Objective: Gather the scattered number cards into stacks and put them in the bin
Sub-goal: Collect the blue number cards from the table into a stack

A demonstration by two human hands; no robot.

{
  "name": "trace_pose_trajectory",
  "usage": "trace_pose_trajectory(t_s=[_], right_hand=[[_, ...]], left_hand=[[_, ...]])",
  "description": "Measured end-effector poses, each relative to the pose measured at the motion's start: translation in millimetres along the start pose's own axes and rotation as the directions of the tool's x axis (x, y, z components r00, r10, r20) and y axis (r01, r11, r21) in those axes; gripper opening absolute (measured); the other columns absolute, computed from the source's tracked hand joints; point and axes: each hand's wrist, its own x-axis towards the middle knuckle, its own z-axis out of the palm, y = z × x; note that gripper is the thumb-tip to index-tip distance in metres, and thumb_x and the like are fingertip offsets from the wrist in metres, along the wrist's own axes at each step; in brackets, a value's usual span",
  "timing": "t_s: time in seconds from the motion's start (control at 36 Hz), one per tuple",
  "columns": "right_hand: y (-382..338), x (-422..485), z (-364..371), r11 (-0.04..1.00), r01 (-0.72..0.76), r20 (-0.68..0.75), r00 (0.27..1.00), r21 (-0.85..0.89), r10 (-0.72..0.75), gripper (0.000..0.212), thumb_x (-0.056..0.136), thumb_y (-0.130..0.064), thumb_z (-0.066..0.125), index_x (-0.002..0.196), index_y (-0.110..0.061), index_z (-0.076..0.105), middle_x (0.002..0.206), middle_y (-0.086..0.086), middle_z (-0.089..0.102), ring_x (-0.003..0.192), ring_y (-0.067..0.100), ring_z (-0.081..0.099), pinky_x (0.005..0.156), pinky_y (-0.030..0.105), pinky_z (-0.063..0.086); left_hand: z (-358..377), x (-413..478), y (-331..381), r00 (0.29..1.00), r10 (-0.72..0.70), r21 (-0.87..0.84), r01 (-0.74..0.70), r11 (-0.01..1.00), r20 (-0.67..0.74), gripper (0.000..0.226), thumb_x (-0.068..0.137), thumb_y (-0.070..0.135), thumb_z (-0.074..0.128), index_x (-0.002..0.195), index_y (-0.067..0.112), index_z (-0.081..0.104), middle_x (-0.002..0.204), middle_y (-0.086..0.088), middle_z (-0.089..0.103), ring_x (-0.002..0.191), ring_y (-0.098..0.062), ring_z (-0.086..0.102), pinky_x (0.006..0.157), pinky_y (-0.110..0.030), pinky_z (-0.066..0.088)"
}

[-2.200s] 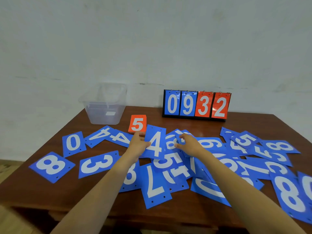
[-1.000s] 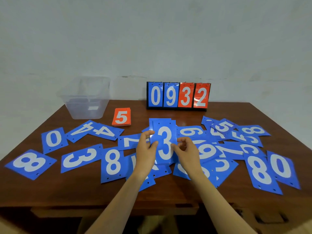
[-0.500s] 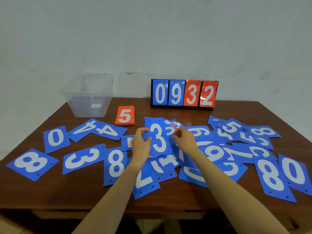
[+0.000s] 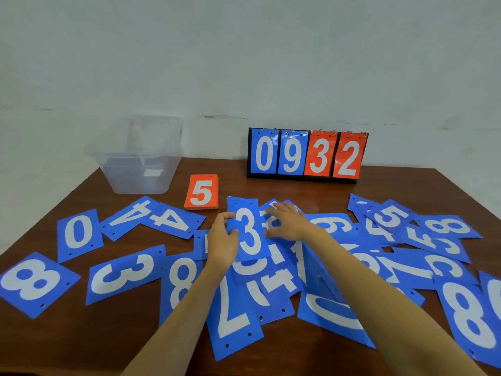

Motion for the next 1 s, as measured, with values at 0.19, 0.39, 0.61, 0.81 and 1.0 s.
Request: trace_pose_trajectory(t_s=[0.19, 0.39, 0.61, 0.81, 1.0], right_hand=[[0, -2, -1, 0.997, 0.077, 0.057, 0.995, -0.010, -0.077, 0.076, 0.079, -0.048, 0.069, 0.143, -0.022, 0.036, 0.146, 0.001, 0.037, 0.136, 0.025, 0.030, 0.110, 0.048, 0.029], [-6, -13, -15, 0.996, -0.022, 0.144, 0.989, -0.084, 0.034, 0.073, 0.070, -0.051, 0.076, 0.130, -0.023, 0.045, 0.133, 0.009, 0.038, 0.130, 0.030, 0.025, 0.105, 0.048, 0.034], [-6, -25, -33, 0.991, -0.114, -0.139, 0.983, 0.063, 0.122, 0.029, 0.080, -0.030, 0.074, 0.097, -0.013, 0.058, 0.101, 0.005, 0.060, 0.092, 0.023, 0.057, 0.080, 0.034, 0.050], [26, -60, -55, 0.939, -0.331, -0.098, 0.936, 0.088, 0.339, 0.024, 0.090, -0.028, 0.062, 0.096, -0.005, 0.061, 0.087, 0.008, 0.062, 0.086, 0.026, 0.064, 0.074, 0.034, 0.052], [62, -100, -52, 0.916, -0.364, -0.373, 0.837, 0.169, 0.401, 0.027, 0.095, -0.020, 0.051, 0.071, -0.006, 0.048, 0.061, 0.005, 0.044, 0.055, 0.019, 0.044, 0.051, 0.028, 0.035]], left_hand=[[-6, 1, -4, 1.000, -0.010, 0.008, 0.010, 1.000, -0.018, 0.035, 0.095, 0.001, 0.049, 0.125, 0.018, 0.049, 0.134, -0.003, 0.048, 0.077, -0.004, 0.052, 0.062, -0.019, 0.049], [-15, -11, 6, 1.000, 0.006, -0.035, -0.007, 0.999, -0.011, 0.034, 0.095, 0.003, 0.049, 0.124, 0.020, 0.049, 0.124, 0.002, 0.049, 0.074, -0.007, 0.057, 0.056, -0.021, 0.049], [-27, -27, 10, 0.999, 0.032, -0.069, -0.033, 0.997, -0.007, 0.032, 0.095, 0.001, 0.049, 0.122, 0.019, 0.051, 0.113, 0.005, 0.049, 0.077, -0.009, 0.060, 0.065, -0.030, 0.056], [-20, -42, 21, 0.997, 0.072, -0.058, -0.072, 0.996, 0.002, 0.032, 0.094, -0.001, 0.048, 0.123, 0.013, 0.050, 0.111, 0.006, 0.046, 0.072, 0.002, 0.053, 0.044, -0.005, 0.044], [2, -62, 34, 0.995, 0.091, -0.037, -0.090, 0.995, 0.044, 0.034, 0.095, 0.001, 0.048, 0.124, 0.019, 0.050, 0.136, -0.002, 0.046, 0.081, -0.003, 0.052, 0.057, -0.013, 0.049]])
